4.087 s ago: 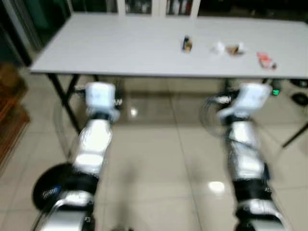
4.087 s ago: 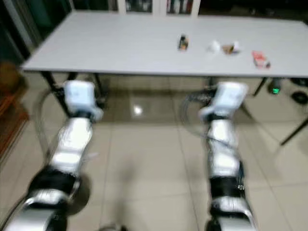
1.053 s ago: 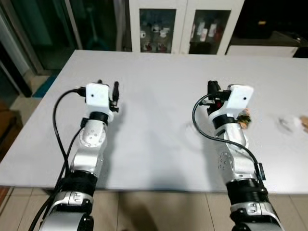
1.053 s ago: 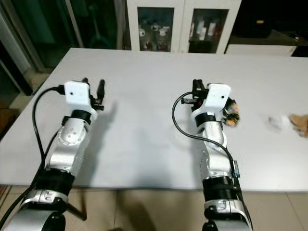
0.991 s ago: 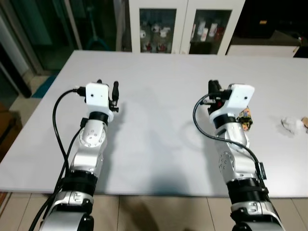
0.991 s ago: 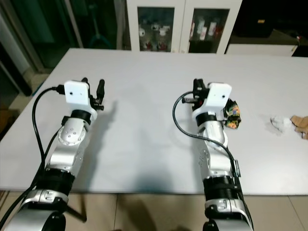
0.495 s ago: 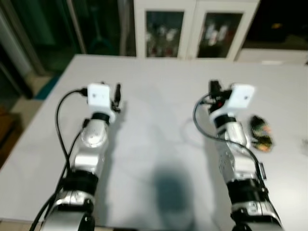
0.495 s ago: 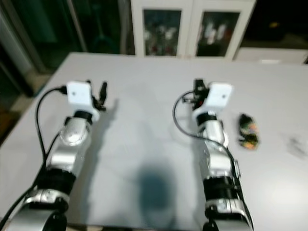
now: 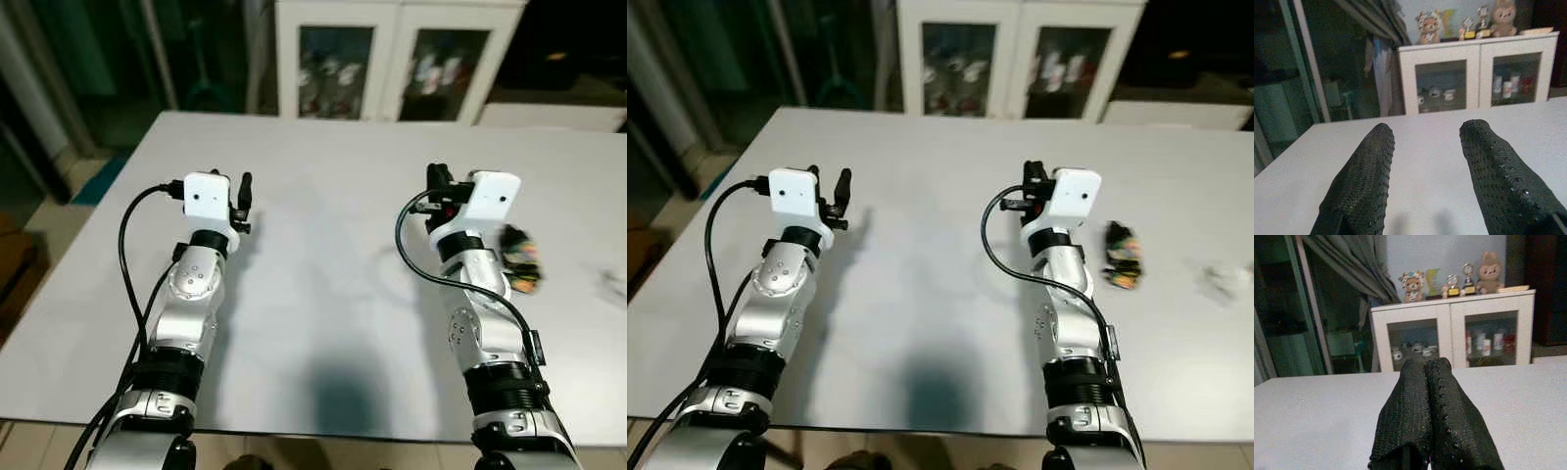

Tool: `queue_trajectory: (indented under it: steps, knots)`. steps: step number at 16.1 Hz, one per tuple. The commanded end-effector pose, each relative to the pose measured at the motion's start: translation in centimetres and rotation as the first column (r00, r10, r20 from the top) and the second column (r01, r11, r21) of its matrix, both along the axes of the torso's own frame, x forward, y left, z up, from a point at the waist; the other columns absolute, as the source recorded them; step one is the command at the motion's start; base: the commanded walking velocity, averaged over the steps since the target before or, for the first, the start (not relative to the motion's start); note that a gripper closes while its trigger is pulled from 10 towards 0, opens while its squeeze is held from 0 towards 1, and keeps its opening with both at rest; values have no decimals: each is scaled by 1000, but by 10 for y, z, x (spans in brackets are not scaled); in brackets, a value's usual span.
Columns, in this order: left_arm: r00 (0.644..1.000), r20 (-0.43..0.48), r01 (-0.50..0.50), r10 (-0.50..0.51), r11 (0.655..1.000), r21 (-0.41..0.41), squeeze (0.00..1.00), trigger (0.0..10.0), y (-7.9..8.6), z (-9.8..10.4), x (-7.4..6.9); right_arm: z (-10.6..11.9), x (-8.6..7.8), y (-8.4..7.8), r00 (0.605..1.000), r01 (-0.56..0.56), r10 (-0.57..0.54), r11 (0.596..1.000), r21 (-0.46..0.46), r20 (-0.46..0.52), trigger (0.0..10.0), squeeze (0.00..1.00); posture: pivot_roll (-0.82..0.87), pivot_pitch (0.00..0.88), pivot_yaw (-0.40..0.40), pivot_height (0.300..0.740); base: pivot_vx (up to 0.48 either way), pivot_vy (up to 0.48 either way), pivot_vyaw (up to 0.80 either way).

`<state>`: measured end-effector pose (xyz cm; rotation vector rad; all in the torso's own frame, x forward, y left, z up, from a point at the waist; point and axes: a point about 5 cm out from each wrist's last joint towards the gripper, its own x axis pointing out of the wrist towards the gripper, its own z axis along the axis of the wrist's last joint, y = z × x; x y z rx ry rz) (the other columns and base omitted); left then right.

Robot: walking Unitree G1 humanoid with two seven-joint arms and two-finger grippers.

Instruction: Picking trash to rubbish bin

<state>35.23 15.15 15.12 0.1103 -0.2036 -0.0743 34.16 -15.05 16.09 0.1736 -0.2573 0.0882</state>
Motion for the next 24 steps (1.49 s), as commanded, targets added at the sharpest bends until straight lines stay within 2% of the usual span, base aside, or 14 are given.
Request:
queue_trajectory:
  steps: [1, 21, 24]
  knots:
    - [1000, 1, 10, -10, 1000, 12, 0, 10000, -3, 2, 0, 2, 0, -3, 1000, 6, -6, 1000, -1, -3, 10000, 0, -44, 76, -9, 740, 270, -326, 0]
    - [1000, 21, 15, -16, 1000, 25, 0, 10000, -6, 7, 1, -1, 0, 0, 1000, -14, 14, 1000, -8, -23, 10000, 0, -41, 87, -19, 740, 299, -315, 0]
    - [999, 28, 34, -35, 999, 24, 0, 10000, -9, 7, -1, -2, 0, -1, 1000, -11, 11, 1000, -8, -26, 10000, 0, -41, 90, -19, 740, 0, -112, 0]
